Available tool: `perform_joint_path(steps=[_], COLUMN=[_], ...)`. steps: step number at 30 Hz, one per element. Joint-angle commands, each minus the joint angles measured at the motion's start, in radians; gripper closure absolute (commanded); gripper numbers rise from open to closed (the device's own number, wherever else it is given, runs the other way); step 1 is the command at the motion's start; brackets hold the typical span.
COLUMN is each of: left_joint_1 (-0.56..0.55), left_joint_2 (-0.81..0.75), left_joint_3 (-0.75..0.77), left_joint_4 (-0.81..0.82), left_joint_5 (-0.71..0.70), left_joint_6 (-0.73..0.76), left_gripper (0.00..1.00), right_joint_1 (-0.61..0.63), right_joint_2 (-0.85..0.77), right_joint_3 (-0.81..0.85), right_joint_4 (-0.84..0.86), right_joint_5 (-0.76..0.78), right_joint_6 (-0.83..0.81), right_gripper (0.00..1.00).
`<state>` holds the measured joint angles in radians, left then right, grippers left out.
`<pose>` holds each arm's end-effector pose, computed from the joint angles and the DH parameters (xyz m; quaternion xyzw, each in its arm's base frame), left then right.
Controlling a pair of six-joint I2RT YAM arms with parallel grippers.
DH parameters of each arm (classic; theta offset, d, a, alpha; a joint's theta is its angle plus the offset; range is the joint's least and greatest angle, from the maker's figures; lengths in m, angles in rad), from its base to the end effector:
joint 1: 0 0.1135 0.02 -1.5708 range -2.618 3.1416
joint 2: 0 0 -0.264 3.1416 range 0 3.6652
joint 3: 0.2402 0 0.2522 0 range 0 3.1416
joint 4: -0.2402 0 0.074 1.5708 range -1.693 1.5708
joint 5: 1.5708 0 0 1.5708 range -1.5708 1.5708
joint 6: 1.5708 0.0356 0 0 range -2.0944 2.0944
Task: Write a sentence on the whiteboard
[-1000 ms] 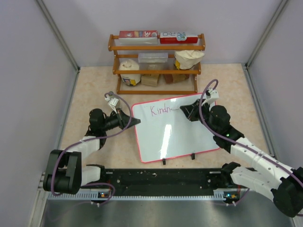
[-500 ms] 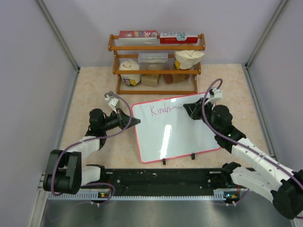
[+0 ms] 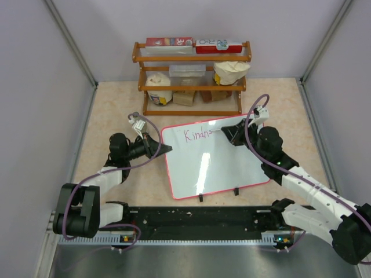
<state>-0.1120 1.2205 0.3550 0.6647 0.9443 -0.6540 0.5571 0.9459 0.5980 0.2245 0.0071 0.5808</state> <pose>0.2222 -0.0540 0.1949 0.0926 0.7415 -0.5373 0.3910 0.1912 0.1188 0.2870 0.0112 0.7493 0.3545 0.5593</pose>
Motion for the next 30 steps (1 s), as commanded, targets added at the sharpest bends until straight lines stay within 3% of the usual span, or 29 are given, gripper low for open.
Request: perform_joint_path(steps=[1,30], left_joint_1=[-0.012,-0.012], left_joint_2=[0.022,0.022], left_joint_3=[-0.017,-0.017], left_joint_4=[-0.033,-0.033], left_joint_5=[-0.127,-0.128], left_joint_6=[0.215,0.215], left_gripper=[1.0,1.0], right_joint_1=[-0.013,-0.023], right_joint_2=[0.001,-0.065], right_joint_3=[0.019,-0.015], right_joint_4=[-0.016,-0.093], right_joint_5=[-0.03,0.051], right_joint_6=[-0.009,-0.012], right_gripper=[1.0,1.0])
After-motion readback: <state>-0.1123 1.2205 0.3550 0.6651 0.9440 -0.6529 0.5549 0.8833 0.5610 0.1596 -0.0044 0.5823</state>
